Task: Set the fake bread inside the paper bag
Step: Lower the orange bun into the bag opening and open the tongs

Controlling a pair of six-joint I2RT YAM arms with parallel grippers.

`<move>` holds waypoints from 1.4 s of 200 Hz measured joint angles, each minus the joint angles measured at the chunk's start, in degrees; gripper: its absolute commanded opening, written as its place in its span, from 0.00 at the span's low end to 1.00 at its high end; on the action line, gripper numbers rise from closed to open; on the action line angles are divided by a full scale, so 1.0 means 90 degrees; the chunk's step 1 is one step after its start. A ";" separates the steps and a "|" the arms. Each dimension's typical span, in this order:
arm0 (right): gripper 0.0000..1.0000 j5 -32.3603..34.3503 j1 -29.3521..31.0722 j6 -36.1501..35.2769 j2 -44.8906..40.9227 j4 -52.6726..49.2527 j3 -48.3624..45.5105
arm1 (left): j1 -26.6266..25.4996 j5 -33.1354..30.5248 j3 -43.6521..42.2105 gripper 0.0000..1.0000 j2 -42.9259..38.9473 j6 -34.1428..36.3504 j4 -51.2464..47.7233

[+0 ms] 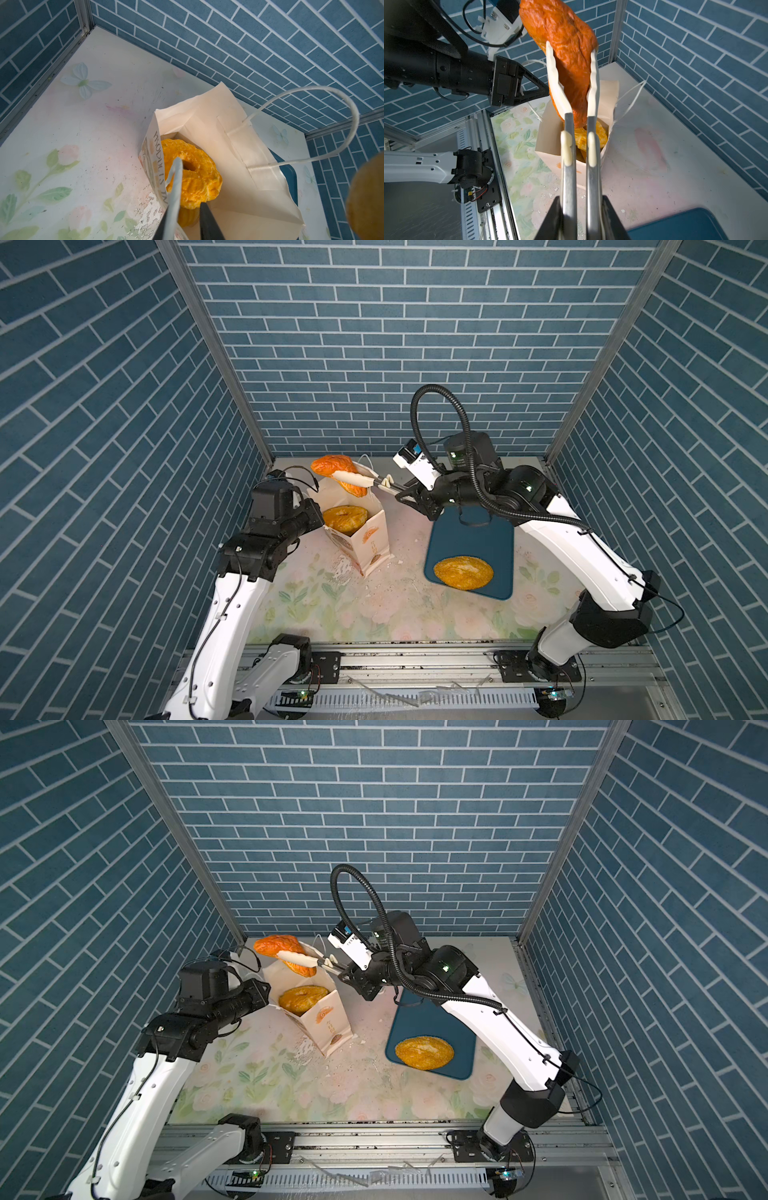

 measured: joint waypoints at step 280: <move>0.50 0.0940 0.0245 0.0223 0.0886 -0.0908 0.0087 | 0.0027 -0.0005 0.0073 0.34 -0.0012 0.0362 -0.0187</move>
